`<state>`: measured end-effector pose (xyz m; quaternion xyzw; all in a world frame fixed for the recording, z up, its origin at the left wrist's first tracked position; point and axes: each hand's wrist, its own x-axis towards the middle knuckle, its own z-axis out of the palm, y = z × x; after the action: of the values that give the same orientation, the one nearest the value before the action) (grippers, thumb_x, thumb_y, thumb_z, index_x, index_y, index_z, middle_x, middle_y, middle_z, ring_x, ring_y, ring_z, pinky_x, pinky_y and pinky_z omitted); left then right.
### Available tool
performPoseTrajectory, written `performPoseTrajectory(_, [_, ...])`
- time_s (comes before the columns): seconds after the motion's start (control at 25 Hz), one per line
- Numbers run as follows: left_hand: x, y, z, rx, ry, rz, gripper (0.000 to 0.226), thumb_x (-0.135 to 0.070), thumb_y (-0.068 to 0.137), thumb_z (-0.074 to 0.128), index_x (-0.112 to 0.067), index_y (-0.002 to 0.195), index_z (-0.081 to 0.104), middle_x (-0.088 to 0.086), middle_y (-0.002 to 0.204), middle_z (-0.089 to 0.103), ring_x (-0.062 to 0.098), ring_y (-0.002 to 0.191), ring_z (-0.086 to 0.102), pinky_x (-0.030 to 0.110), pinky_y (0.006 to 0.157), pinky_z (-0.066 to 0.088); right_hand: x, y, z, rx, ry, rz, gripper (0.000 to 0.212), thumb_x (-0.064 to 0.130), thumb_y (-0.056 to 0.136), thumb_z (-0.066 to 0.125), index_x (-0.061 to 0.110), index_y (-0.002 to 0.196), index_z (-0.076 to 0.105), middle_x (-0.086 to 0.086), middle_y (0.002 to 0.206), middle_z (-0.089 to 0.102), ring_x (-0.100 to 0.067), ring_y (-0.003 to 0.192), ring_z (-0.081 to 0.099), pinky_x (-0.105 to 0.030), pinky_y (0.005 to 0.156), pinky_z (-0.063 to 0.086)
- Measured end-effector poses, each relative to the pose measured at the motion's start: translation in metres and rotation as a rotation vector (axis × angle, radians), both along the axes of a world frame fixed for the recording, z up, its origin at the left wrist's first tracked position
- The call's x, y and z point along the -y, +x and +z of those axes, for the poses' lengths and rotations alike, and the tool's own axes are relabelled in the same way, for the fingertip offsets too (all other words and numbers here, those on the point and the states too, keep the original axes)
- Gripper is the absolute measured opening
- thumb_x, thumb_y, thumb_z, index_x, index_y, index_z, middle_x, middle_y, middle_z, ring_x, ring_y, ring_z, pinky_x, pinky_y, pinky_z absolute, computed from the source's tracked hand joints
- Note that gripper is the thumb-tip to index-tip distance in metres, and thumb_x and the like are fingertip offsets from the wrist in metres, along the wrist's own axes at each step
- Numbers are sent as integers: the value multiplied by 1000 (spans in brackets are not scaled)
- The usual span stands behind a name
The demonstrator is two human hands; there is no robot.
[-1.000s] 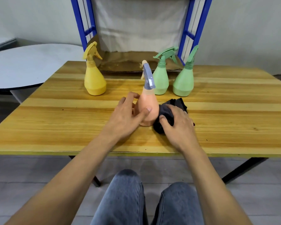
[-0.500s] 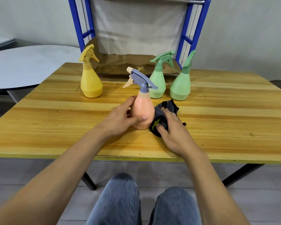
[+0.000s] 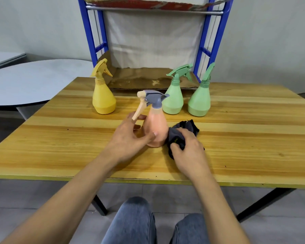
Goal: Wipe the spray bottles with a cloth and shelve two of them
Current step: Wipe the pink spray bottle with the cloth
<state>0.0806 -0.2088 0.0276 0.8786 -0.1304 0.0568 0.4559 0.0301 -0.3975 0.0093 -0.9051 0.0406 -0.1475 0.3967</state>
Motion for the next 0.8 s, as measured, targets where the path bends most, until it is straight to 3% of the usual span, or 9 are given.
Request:
performPoseTrajectory(0.12, [-23,7,8,-118,-186,-139,55,-35,72,90,-21,117,60,-8,123,67,13,114,65,32,96,56,7,7,2,-15,-18,43,49,12,90,60,15,138,55,-1,138,55,-19,126,51,-13,96,29])
performPoseTrajectory(0.2, [-28,16,14,-188,-124,-262,69,-41,68,90,-29,128,57,-7,123,66,14,112,66,34,93,58,10,7,2,-24,-24,84,50,12,90,59,16,140,54,1,140,54,-16,127,50,-14,99,30])
performPoseTrajectory(0.32, [-23,23,14,-203,39,-391,82,-56,73,85,-39,144,48,-13,137,59,9,125,58,40,106,50,15,5,1,-28,-28,121,51,12,91,58,18,141,53,2,141,54,-14,129,50,-16,102,31])
performPoseTrajectory(0.4, [-17,19,8,-202,-54,-435,73,-43,81,83,-33,144,48,-14,139,59,6,128,55,34,108,48,15,5,-1,-16,-25,118,50,12,92,57,19,141,52,2,141,53,-14,129,49,-17,102,32])
performPoseTrajectory(0.56, [0,8,-10,-100,-195,-312,58,-30,86,81,-32,134,48,-14,132,59,9,123,57,37,103,52,0,-7,-7,34,-27,41,49,10,94,56,15,142,48,-3,141,52,-20,132,46,-23,108,32])
performPoseTrajectory(0.68, [20,4,-13,39,-161,-111,60,-36,88,79,-30,136,44,-17,123,57,10,114,57,40,98,55,-17,-20,-12,63,-47,-36,53,8,92,56,6,144,45,-12,143,50,-29,136,42,-42,117,31])
performPoseTrajectory(0.8, [33,4,-10,79,-129,-22,65,-46,86,77,-25,138,43,-10,123,56,16,111,59,42,93,56,-26,-19,-13,74,-130,-73,53,9,90,57,1,141,46,-18,140,52,-35,133,43,-48,116,32])
